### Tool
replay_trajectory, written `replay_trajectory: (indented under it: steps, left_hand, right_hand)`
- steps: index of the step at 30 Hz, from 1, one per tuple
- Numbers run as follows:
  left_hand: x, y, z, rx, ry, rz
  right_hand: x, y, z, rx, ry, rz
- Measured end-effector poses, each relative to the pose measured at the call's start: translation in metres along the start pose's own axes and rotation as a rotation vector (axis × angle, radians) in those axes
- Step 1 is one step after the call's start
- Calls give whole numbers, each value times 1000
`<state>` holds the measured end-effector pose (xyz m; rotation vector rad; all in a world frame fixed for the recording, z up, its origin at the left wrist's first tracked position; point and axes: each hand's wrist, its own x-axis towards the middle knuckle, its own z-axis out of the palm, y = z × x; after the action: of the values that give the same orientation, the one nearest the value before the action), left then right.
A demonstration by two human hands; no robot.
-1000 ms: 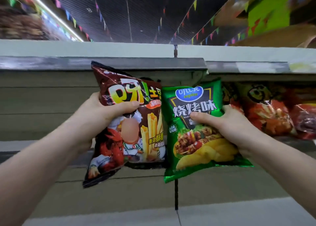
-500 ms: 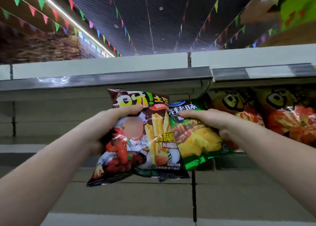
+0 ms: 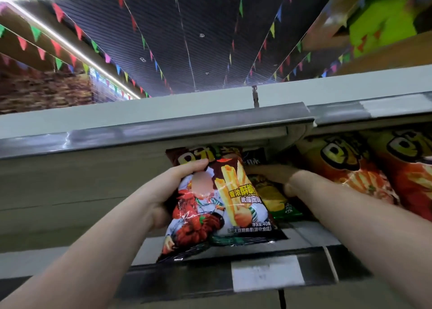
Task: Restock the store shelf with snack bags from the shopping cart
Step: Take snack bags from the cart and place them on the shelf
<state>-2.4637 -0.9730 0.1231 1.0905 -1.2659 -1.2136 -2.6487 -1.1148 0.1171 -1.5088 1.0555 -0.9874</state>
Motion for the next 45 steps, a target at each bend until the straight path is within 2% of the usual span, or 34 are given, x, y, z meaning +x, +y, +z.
replay_trajectory:
  steps: [4,8,12,15,19,24,28,32,37,45]
  left_hand:
    - [23,-3,-9,24,14,39]
    - [40,-8,-15,34,-3,1]
    - [50,-13,-15,22,-29,-2]
    - [56,-17,-12,16,-1,2]
    - [68,-19,-4,5,30,1]
    - [88,-15,21,-9,36,17]
    - [105,-19,33,24,122,111]
    - [116,-30,36,77,192,146]
    - [126,-39,32,183,265,226]
    - [126,-41,40,186,331,171]
  right_hand:
    - [17,-1,4,7,-3,-33]
    - [34,3,6,22,54,-14]
    - [39,8,14,-84,115,-49]
    - [32,7,16,-166,129,-49]
    - [10,6,5,-127,139,-85]
    - [-16,10,-17,-172,271,-80]
    - [-33,13,-23,-185,246,-132]
    - [-40,21,-15,-327,206,-135]
    - [-37,27,-5,-462,241,-185]
    - [-39,32,2,-457,309,-214]
